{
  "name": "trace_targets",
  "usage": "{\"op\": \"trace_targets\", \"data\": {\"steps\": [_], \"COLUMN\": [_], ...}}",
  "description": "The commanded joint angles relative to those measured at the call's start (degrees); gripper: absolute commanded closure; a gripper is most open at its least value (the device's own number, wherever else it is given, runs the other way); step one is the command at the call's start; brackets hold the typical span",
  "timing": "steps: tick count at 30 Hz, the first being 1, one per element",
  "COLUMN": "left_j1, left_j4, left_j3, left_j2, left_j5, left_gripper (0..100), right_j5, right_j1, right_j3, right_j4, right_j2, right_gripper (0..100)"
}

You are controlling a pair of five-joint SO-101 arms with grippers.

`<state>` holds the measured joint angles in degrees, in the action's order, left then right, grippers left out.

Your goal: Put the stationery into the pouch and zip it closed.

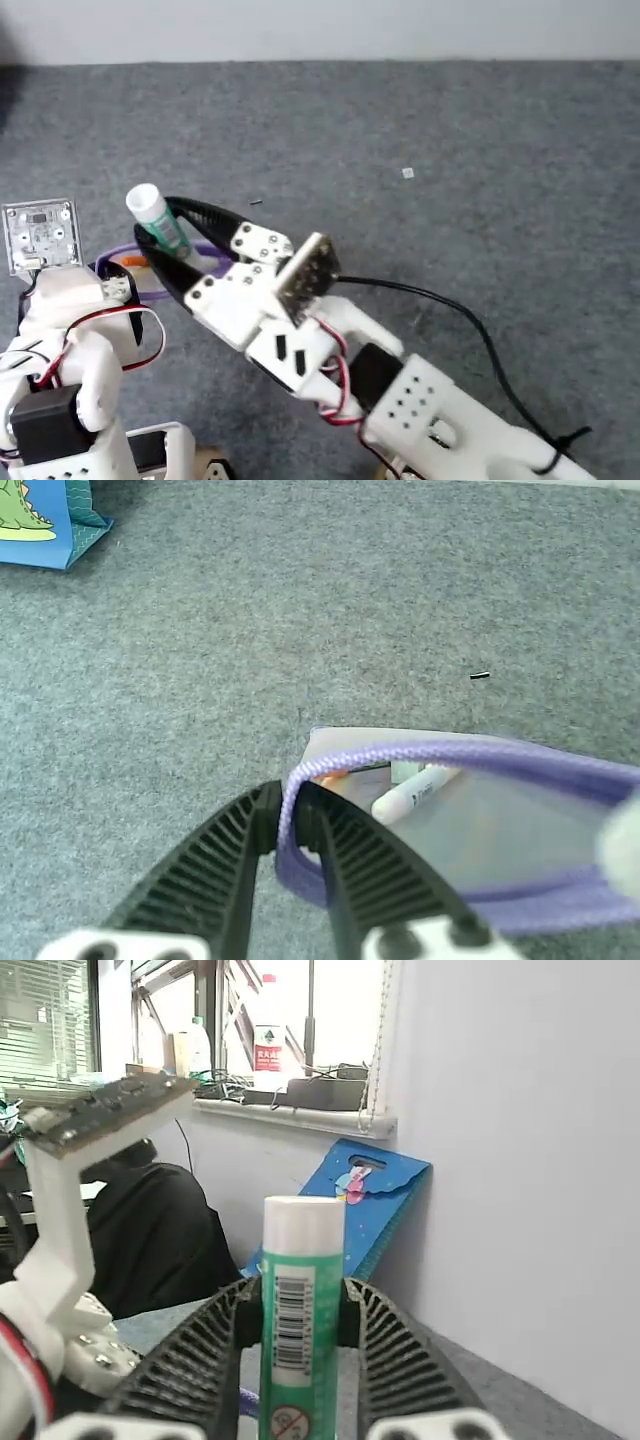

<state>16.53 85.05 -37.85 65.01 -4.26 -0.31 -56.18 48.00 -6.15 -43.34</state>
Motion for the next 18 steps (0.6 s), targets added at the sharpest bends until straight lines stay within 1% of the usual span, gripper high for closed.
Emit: {"op": "trace_targets", "data": {"steps": [1,9,12,14,18], "left_j1": [0.0,0.1,0.1,0.1,0.1], "left_j4": [0.0,0.0,0.0,0.0,0.0], "left_j3": [-3.2,-3.2,-3.2,-3.2,-3.2], "left_j2": [-0.8,-0.8,-0.8,-0.8,-0.8], "left_j5": [-0.5,-0.5,-0.5,-0.5,-0.5], "left_gripper": [99,99,99,99,99], "right_j5": [0.7,1.1,6.8,9.0,9.0], "right_j1": [-0.6,-0.3,-0.4,-0.4,-0.3], "right_j3": [-0.4,3.8,6.6,7.5,5.3], "right_j4": [-4.3,-4.4,-4.3,-3.8,2.7], "right_j2": [3.4,4.8,4.8,4.8,4.7], "right_gripper": [99.1,98.7,98.0,94.2,82.2]}}
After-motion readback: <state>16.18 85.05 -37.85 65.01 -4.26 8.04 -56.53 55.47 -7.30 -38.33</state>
